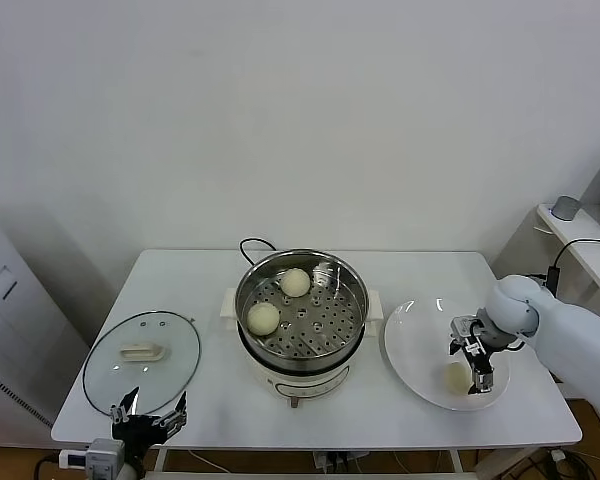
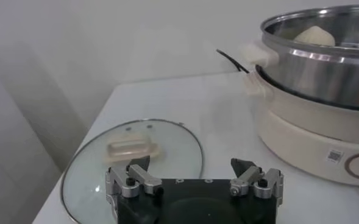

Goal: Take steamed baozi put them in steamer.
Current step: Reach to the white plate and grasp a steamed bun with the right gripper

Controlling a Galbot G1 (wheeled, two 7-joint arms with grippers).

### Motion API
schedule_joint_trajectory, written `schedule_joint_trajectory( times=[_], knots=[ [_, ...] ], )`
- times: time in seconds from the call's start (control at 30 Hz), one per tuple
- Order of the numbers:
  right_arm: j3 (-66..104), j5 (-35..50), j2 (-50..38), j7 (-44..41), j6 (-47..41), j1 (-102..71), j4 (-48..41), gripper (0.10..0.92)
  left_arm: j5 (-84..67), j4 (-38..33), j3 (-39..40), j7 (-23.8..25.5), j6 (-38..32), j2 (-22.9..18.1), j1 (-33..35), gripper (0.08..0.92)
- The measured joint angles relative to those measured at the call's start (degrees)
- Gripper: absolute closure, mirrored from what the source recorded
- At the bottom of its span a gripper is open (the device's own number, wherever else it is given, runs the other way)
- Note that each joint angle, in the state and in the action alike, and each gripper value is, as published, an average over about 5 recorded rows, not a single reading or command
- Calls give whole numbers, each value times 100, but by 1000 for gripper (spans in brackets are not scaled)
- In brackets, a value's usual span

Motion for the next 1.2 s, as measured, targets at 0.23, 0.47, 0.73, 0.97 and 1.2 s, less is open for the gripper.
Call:
schedule_joint_trajectory(
  times=[0.23,0.47,0.73,0.97,1.2],
  knots=[
    [73,-61,62,37,-36,-118,-67,203,8,3,-1,2,10,0,-5,177],
    [140,-122,90,48,-58,-206,-105,213,9,21,-12,2,14,0,-3,177],
    [199,-136,91,25,-71,-209,-135,417,14,27,-3,-1,14,0,-2,177],
    [215,-106,41,-24,-77,-148,-139,546,19,26,5,-4,12,0,-1,177],
    [149,16,-44,-101,-109,68,-60,578,17,16,16,-15,-2,0,-21,177]
  ],
)
